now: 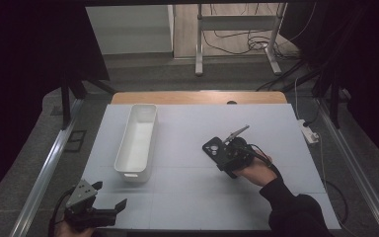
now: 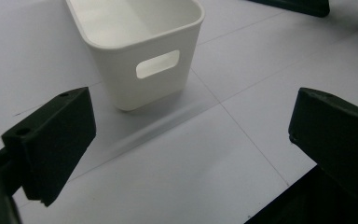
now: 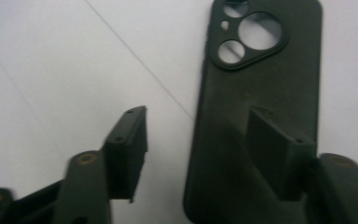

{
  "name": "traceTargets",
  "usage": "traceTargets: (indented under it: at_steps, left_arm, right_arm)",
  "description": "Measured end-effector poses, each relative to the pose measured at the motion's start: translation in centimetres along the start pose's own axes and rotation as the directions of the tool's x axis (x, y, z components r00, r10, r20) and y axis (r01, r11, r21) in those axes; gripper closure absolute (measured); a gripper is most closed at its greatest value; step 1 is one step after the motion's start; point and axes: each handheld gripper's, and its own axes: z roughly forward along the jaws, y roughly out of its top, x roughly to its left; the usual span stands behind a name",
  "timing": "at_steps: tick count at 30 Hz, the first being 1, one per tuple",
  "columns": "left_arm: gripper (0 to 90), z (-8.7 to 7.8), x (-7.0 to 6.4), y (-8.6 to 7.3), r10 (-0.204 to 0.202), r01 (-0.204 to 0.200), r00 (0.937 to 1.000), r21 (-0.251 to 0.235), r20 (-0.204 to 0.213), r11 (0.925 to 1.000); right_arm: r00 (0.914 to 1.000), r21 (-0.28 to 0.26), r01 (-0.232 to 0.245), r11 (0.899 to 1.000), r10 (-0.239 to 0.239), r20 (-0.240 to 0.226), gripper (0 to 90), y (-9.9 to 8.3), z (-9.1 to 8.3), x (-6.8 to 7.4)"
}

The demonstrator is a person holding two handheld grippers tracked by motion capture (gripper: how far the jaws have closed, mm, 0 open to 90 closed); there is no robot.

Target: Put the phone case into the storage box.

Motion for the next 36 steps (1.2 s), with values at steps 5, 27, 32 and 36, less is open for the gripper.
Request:
traceTargets:
  at_steps: [5, 27, 32, 36]
  left_arm:
    - [1.4, 0.0, 0.0, 0.0, -0.001, 0.001, 1.0, 0.001, 0.001, 1.0]
    - [1.4, 0.0, 0.0, 0.0, -0.003, 0.003, 1.0, 0.003, 0.001, 1.0]
    - [1.4, 0.0, 0.0, 0.0, -0.003, 0.003, 1.0, 0.003, 0.001, 1.0]
    - [1.4, 0.0, 0.0, 0.0, -0.003, 0.003, 1.0, 0.003, 0.001, 1.0]
  right_arm:
    - [0.9999, 0.008, 0.003, 1.0, -0.003, 0.017, 29.7, 0.1, 0.0, -0.7]
    - [0.996, -0.004, -0.054, 0.999, 0.054, 0.07, 0.0, 0.4, 0.8, -2.6]
    - [0.9954, 0.035, -0.055, 0.998, 0.052, 0.08, 0.0, 0.3, 1.6, -2.5]
    - [0.9949, 0.055, -0.055, 0.997, 0.05, 0.087, 0.0, 0.1, 2.5, -2.6]
